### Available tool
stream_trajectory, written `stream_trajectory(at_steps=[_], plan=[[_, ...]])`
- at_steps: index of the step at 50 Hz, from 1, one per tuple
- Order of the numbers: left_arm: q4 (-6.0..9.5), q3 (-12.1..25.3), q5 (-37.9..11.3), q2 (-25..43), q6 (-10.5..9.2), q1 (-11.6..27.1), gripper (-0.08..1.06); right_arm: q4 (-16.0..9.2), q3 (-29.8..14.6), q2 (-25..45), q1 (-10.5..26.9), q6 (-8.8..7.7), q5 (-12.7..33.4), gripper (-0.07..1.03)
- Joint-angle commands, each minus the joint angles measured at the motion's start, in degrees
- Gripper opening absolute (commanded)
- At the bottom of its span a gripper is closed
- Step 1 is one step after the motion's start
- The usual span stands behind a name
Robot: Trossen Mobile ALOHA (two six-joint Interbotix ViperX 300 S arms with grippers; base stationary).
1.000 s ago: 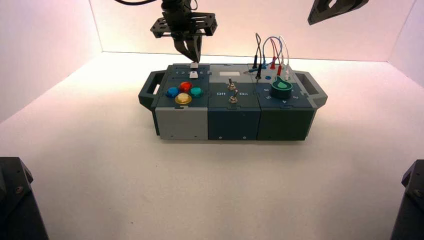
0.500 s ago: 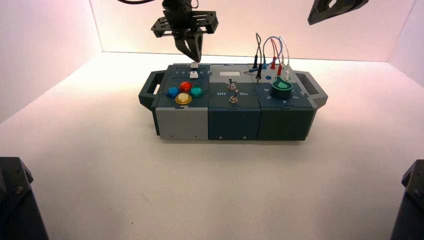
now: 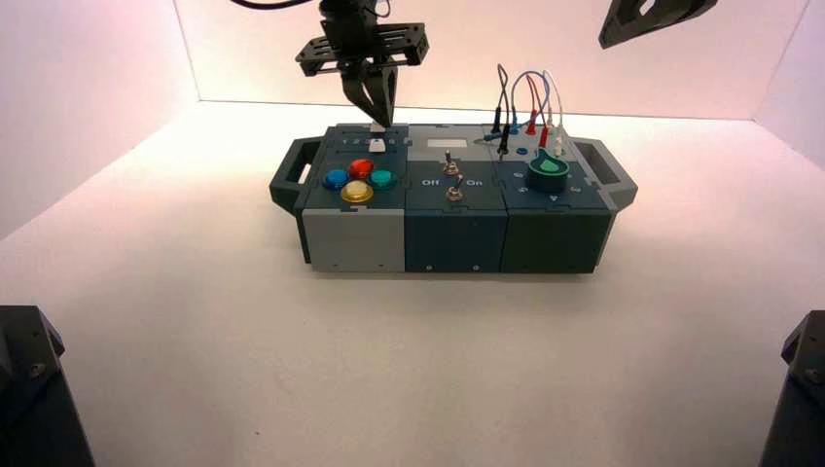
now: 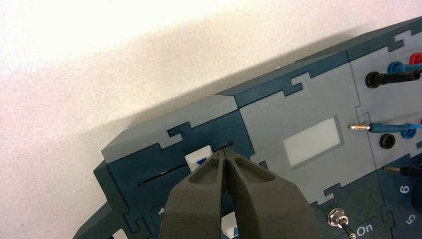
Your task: Move the top slider to position 3.
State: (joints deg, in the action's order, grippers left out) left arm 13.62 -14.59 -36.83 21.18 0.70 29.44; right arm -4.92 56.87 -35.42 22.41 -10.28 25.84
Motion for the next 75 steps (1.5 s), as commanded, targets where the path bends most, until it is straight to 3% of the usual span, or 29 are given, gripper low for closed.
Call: stream_trajectory(at_steps=[1,35,48,75], plan=[[-0.79,1.58,0.26,-0.88,-0.09,0.0,-0.03,0.0,-0.7,-0.18,0.09,0.0,-0.35,-0.02],[-0.7,1.67,-0.09,-1.14,0.0,-1.14,-0.03,0.09,-0.7,-0.26,0.09,-0.09,-0.35,-0.02],[-0.44,3.34,-1.76,-3.69,0.0,-0.18,-0.03,0.09,-0.79,-0.18,0.09,-0.09,-0.35,-0.02],[-1.85,1.58,-3.16,-4.39,0.53,-3.34,-0.03,0.09,-0.7,-0.18,0.09,0.0,-0.35,-0.02]])
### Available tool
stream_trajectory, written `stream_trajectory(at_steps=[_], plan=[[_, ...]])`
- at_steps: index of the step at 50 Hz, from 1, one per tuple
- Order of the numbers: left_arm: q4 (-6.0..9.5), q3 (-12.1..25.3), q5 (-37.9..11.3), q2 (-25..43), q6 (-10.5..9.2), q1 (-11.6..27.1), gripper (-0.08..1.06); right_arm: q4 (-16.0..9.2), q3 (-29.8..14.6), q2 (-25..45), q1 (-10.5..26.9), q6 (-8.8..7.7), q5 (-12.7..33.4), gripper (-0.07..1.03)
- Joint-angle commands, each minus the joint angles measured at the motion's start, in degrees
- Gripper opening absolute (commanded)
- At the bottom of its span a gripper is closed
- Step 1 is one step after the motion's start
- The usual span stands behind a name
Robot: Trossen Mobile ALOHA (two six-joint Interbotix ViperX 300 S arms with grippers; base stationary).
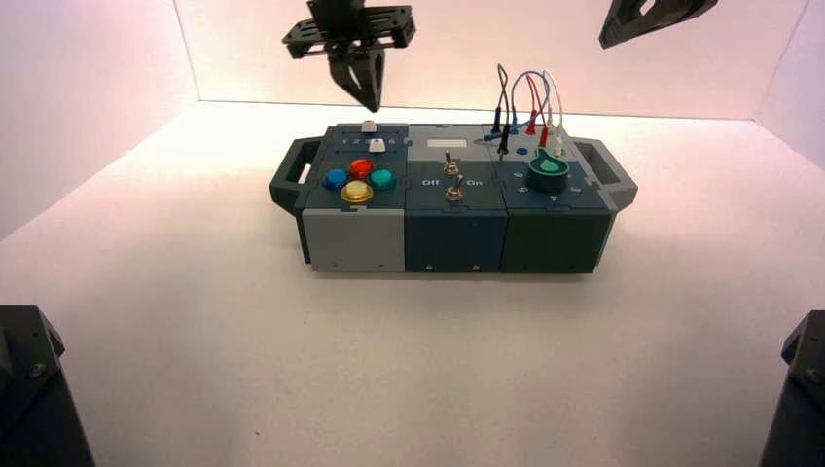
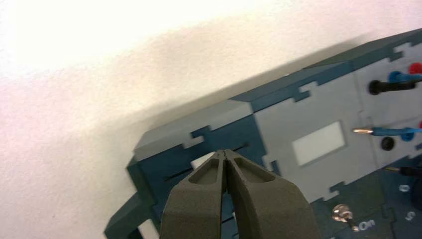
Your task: Move the top slider to position 3.
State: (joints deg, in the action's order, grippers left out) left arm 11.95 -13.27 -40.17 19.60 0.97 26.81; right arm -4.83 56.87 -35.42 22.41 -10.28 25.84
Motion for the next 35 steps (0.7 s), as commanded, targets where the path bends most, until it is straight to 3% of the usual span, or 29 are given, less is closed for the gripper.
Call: stream_trajectory(at_steps=[1,35], plan=[[-0.18,0.26,0.18,-2.81,0.26,-0.79,-0.03,0.0,-0.7,-0.18,0.18,-0.09,-0.35,-0.02],[-0.79,-0.44,-0.09,-2.55,0.7,-1.58,-0.03,0.26,-0.7,-0.26,0.09,0.0,-0.35,-0.02]])
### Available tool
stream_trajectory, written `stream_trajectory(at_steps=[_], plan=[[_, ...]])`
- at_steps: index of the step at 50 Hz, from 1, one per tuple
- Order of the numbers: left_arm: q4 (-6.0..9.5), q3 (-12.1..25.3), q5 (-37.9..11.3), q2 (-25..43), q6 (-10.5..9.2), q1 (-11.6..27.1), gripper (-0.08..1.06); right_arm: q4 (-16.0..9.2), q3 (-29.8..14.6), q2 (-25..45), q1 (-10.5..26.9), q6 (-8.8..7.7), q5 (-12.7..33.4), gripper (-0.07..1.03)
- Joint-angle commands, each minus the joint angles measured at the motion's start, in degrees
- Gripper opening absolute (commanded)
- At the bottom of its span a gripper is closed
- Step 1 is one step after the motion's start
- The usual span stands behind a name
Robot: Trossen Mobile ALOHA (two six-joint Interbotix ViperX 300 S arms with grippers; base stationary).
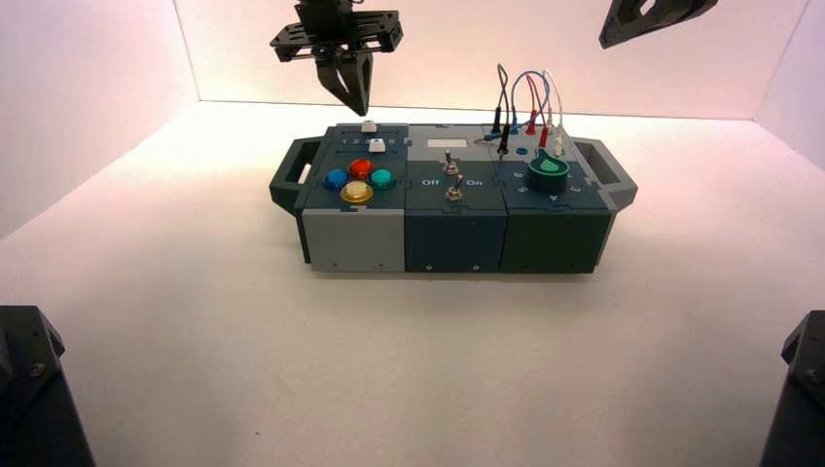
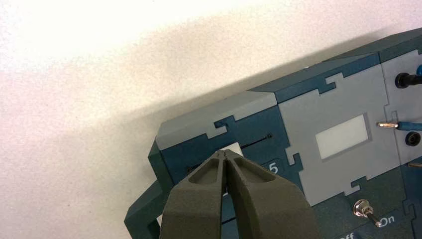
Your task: Move the top slider to position 3.
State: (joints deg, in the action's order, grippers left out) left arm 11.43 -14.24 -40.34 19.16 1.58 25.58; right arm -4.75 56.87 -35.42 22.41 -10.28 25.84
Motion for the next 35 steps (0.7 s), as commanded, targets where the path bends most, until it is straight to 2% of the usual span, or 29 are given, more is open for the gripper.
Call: stream_trajectory(at_steps=[1,35], plan=[[-0.26,0.53,0.09,-2.11,0.09,-0.44,-0.03,0.18,-0.62,-0.18,0.09,-0.09,-0.26,-0.02],[0.0,0.26,-0.53,-0.79,0.0,-0.53,-0.03,0.18,-0.7,-0.26,0.09,0.0,-0.35,-0.02]])
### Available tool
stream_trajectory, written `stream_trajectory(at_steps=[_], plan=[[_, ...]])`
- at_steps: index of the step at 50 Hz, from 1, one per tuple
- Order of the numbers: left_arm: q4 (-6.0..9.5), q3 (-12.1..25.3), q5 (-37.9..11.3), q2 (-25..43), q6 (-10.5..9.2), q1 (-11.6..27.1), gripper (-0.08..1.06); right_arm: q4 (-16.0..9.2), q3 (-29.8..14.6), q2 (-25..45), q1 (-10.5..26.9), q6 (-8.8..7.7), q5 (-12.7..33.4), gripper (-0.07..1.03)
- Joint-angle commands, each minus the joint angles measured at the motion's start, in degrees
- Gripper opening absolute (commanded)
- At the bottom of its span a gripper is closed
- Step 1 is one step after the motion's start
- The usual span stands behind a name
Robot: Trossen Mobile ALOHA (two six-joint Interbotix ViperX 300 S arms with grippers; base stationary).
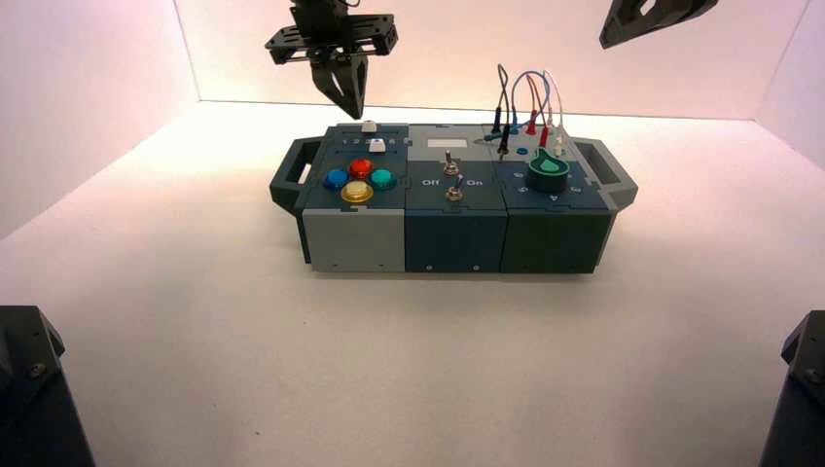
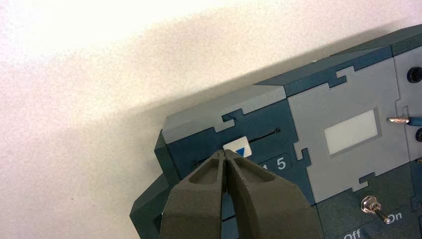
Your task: Move the top slider to position 3.
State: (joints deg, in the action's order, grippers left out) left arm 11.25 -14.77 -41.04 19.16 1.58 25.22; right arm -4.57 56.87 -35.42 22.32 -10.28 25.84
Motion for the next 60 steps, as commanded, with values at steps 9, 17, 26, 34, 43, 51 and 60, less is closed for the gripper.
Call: stream_trajectory(at_steps=[9,17,26,34,43,51,60], plan=[[0.26,1.05,0.18,-0.35,0.0,-0.09,-0.03,0.0,-0.7,-0.18,0.18,0.0,-0.26,-0.02],[0.26,1.32,0.18,0.0,0.0,0.0,-0.03,0.0,-0.7,-0.26,0.18,0.0,-0.35,-0.02],[0.35,1.49,0.18,0.26,-0.09,0.09,-0.03,0.0,-0.7,-0.26,0.18,-0.09,-0.26,-0.02],[0.35,1.49,0.09,0.53,0.0,0.44,-0.03,0.09,-0.7,-0.26,0.18,-0.09,-0.26,-0.02],[0.35,1.58,0.18,0.97,0.0,0.53,-0.03,0.09,-0.7,-0.26,0.18,-0.09,-0.26,-0.02],[0.35,1.49,0.09,1.14,0.0,0.53,-0.03,0.09,-0.7,-0.26,0.26,-0.09,-0.26,-0.02],[0.09,1.67,-0.09,0.88,0.0,0.53,-0.03,0.09,-0.7,-0.26,0.18,-0.09,-0.26,-0.02]])
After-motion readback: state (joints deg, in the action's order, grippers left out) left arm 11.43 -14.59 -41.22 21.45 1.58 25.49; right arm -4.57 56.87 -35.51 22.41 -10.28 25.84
